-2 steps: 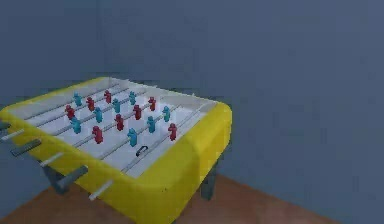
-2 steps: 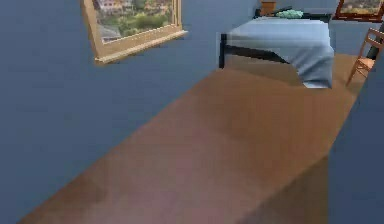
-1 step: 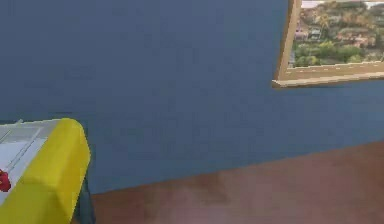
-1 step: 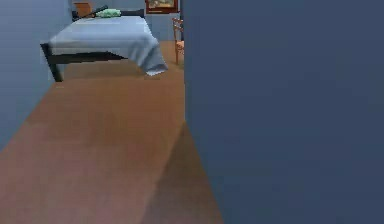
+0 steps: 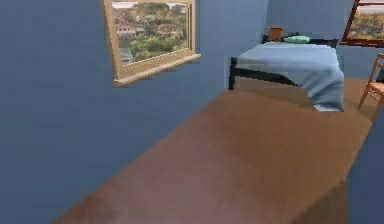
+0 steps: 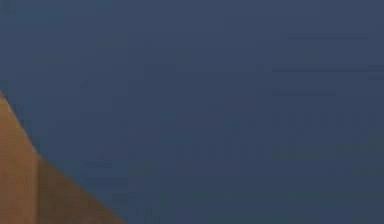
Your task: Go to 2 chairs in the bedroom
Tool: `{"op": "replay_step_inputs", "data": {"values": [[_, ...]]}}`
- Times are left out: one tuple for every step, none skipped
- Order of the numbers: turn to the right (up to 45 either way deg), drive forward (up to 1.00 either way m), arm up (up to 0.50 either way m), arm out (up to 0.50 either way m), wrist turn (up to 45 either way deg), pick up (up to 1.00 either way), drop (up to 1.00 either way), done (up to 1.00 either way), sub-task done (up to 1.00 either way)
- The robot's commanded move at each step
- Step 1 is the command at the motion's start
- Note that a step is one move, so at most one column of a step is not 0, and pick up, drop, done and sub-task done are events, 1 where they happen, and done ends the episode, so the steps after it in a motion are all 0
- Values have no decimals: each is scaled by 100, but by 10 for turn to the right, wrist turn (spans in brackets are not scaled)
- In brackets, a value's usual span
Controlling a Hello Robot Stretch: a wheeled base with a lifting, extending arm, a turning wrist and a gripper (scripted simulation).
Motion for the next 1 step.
{"op": "replay_step_inputs", "data": {"values": [[300,0,0,0,0,0,0,0,0]]}}
